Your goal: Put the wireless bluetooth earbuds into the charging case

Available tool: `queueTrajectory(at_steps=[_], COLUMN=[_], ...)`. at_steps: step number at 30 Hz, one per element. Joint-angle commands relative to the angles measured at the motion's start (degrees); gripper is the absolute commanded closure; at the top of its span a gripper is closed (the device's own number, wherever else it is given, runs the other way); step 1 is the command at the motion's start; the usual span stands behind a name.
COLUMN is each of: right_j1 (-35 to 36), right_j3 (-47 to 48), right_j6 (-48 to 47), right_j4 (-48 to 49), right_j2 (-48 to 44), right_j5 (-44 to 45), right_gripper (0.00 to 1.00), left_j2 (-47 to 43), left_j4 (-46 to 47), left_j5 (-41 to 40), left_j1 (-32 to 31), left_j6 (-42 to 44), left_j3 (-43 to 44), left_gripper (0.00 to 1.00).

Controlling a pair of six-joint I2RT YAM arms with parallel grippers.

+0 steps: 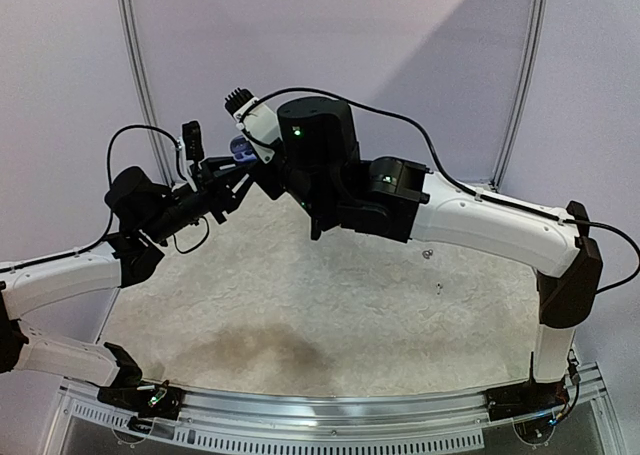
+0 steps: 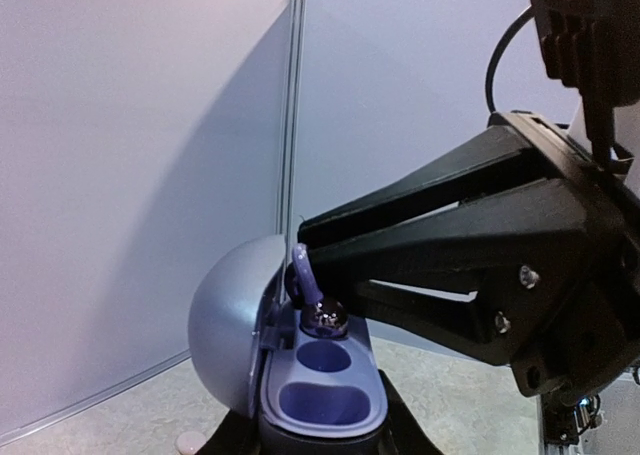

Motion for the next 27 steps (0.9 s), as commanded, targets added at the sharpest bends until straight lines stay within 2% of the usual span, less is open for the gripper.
queueTrajectory(at_steps=[1,8,14,27], right_j1=[-0.02,0.09,0.09,0.19], right_j3=[-2.14,-2.37,-2.65,-4.79], right_j6=[-1.33,-1.77,-1.22,-0.88], right_j4=[-0.93,-1.94,-3.66,-5.45], right_j2=[0.20,0.02,-0.33,-1.73], right_j5=[2.02,0.93,-0.46,-3.67], right_gripper=[1.00,1.00,0.89,0.82], left_j2=[-0.56,-0.73,-0.81,-1.15], left_j4=[2.75,2.66,3.01,3.31], left_j5=[-0.09,-0.56,-1.40,-1.50], left_j1=[-0.70,-0.70,-0.63,-0.44], left_j6=[-0.55,-0.30,-0.09,0.44], left_j3=[0.84,0.77,0.54,0.06], left_gripper=[1.00,1.00,1.00,1.00])
